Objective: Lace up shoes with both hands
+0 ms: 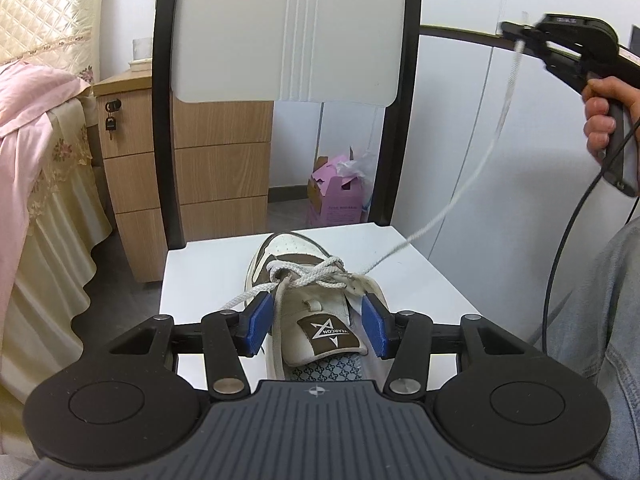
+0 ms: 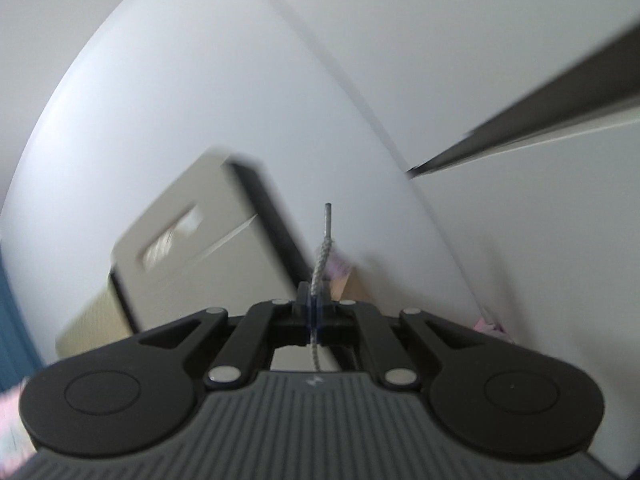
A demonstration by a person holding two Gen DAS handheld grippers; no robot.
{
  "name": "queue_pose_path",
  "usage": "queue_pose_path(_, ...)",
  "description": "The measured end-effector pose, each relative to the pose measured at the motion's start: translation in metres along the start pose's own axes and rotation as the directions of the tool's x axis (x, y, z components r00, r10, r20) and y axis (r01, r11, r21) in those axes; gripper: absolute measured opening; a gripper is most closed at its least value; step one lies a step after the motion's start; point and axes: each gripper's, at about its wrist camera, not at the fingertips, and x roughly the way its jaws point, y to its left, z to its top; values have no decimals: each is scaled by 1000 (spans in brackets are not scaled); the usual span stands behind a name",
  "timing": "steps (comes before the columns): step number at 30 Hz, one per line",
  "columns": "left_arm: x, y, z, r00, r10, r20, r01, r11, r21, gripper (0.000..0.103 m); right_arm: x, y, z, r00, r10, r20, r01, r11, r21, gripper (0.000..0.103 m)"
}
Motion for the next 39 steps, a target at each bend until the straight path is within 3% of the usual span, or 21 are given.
queue_pose_path(3,-5,-2,1,999,0,37,-1,1000,19,54,13,32,-22,989,63,-134,-78,991,-112,3)
queue_pose_path(6,-10,-7,4,995,-30,96,27,999,36,54,26,65,-51,950,150,-272,-192,972,-135,3)
queue_pose_path(10,-16,-16,3,981,-73,177,63,996,61,59,37,101,-89,880,247,-406,-321,939,-123,3)
queue_pose_path(13,-18,-17,3,972,-83,220,74,996,49,59,44,115,-109,813,312,-491,-388,920,-58,3)
queue_pose_path(18,-16,-21,4,960,-89,267,81,996,38,56,56,132,-131,713,384,-586,-430,900,66,3)
queue_pose_path(19,-14,-23,3,960,-86,267,75,996,49,50,57,134,-133,693,401,-599,-436,895,95,4)
queue_pose_path(21,-9,-27,3,965,-70,254,54,996,68,23,62,138,-135,666,419,-617,-434,891,136,4)
queue_pose_path(22,-7,-27,4,968,-69,243,54,996,67,16,64,140,-136,652,427,-626,-432,888,156,4)
queue_pose_path(23,-5,-26,4,971,-70,229,58,996,61,6,65,140,-137,652,420,-631,-428,891,151,4)
queue_pose_path(26,-2,-23,5,978,-68,199,60,997,45,5,69,140,-139,653,395,-646,-416,900,131,4)
queue_pose_path(31,0,-24,5,981,-86,174,78,996,49,5,69,126,-133,699,342,-628,-365,926,99,4)
queue_pose_path(34,0,-24,6,982,-86,166,81,996,40,7,69,123,-132,710,332,-621,-358,929,88,3)
queue_pose_path(37,1,-23,7,986,-83,145,81,997,18,22,69,123,-134,711,326,-623,-361,930,75,3)
queue_pose_path(38,0,-23,7,986,-83,146,82,997,12,41,69,123,-134,710,325,-624,-362,929,72,3)
queue_pose_path(39,-2,-23,7,984,-84,160,83,996,15,49,69,123,-135,710,322,-625,-362,930,68,3)
